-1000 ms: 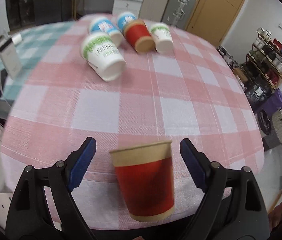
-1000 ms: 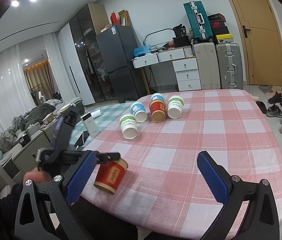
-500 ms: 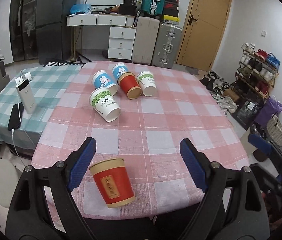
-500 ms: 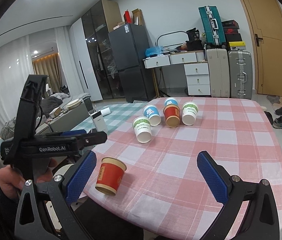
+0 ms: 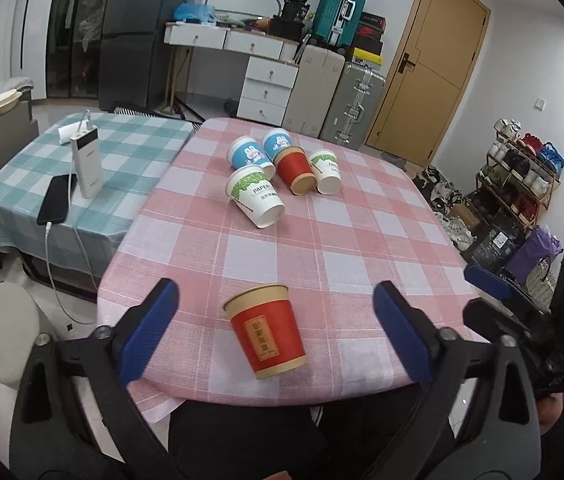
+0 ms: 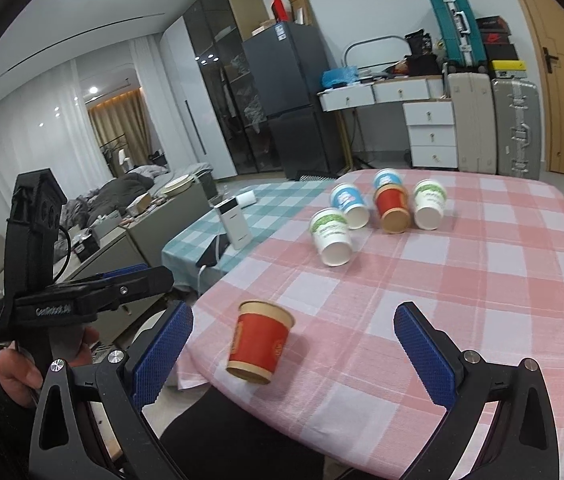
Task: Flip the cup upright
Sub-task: 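Lower the red cup onto the tablecloth and open the left gripper, then grasp the red cup's body with the right gripper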
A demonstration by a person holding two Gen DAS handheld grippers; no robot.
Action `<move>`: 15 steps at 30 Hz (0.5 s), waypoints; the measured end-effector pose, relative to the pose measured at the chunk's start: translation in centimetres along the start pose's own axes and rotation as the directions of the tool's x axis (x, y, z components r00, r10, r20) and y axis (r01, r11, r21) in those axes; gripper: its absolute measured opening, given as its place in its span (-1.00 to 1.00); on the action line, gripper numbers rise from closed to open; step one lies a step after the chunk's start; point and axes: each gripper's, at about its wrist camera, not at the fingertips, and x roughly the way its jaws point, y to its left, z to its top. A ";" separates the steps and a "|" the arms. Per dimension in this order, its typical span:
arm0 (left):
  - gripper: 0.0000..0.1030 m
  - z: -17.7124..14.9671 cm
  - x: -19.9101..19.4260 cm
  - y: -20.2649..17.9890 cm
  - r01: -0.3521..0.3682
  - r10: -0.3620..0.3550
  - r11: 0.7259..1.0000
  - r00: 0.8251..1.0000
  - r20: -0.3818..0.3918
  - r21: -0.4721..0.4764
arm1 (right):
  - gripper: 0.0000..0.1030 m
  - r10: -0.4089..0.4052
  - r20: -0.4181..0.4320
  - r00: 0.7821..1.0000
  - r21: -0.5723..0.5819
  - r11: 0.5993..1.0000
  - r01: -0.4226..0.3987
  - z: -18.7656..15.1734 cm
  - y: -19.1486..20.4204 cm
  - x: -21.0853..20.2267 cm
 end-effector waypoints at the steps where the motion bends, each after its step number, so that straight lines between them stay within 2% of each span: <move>1: 0.98 -0.2 -0.5 0.1 -0.006 0.006 1.000 1.000 0.016 0.004 | 0.99 0.016 -0.011 1.000 0.003 1.000 -0.016 0.1 0.2 0.4; 6: 0.98 -1.2 -2.0 0.7 -0.045 0.045 0.999 0.995 0.086 -0.003 | 0.99 0.090 -0.124 0.988 0.044 0.995 -0.085 0.8 0.7 3.7; 9: 0.98 -1.8 -2.1 1.5 -0.069 0.070 0.998 0.993 0.092 -0.013 | 0.99 0.144 -0.232 0.962 0.099 0.987 -0.124 1.1 0.3 7.1; 12: 0.98 -2.4 -1.9 2.5 -0.084 0.086 0.996 0.992 0.089 -0.033 | 0.99 0.177 -0.372 0.911 0.161 0.979 -0.124 1.0 -0.6 11.6; 15: 0.98 -2.8 -1.1 3.9 -0.082 0.087 0.994 0.994 0.065 -0.066 | 0.99 0.216 -0.495 0.842 0.234 0.966 -0.111 0.8 -1.9 15.5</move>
